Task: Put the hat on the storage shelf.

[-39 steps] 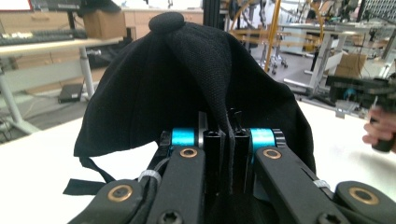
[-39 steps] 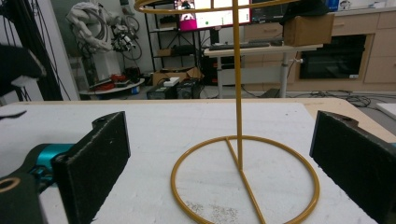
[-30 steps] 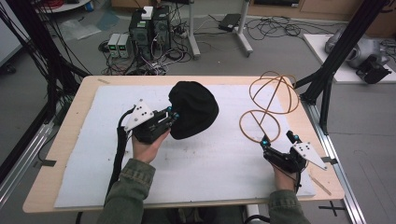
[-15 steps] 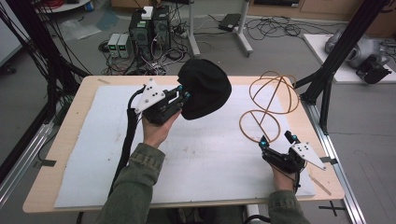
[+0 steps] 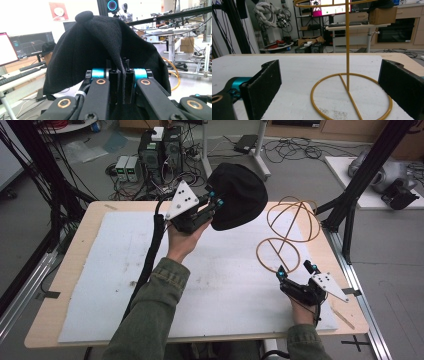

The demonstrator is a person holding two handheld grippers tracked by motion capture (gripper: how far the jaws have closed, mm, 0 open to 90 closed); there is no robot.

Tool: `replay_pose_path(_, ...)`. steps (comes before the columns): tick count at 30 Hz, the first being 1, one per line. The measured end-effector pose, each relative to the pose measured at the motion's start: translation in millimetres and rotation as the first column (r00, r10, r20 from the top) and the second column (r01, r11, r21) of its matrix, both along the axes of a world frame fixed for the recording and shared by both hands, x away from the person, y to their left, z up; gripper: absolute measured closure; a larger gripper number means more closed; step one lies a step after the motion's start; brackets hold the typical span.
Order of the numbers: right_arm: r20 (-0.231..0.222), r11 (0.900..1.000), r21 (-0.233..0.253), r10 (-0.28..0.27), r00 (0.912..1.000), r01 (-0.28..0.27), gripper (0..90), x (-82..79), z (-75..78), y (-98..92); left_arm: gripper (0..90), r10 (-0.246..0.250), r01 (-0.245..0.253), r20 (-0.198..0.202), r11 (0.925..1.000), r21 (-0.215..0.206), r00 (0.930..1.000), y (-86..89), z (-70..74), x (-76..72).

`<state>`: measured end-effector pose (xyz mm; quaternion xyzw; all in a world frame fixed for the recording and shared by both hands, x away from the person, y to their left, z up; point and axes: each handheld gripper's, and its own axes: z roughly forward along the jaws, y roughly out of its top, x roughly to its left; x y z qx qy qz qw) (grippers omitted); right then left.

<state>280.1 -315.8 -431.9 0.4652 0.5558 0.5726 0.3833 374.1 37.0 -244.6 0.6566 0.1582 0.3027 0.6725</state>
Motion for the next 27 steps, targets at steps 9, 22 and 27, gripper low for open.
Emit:
replay_pose_path(9, -0.003, 1.000, 0.009, 0.008, 1.0000, -0.008, 4.1, 0.1, 0.4, 1.8, 87.7, -0.047, 0.047, -0.003, 0.9986, 0.024, 0.9989, -27.3, 13.0, 12.5)
replay_pose_path(22, -0.002, 1.000, -0.003, 0.029, 0.9996, -0.029, 4.1, -0.2, 0.4, 9.8, 87.7, -0.106, 0.108, -0.029, 0.9901, 0.089, 0.9940, -77.3, 24.7, 33.5)
replay_pose_path(27, -0.001, 1.000, -0.005, 0.031, 0.9995, -0.031, 4.1, 0.7, 0.4, 9.6, 87.7, -0.141, 0.144, -0.036, 0.9861, 0.083, 0.9893, -95.6, 21.6, 37.6)
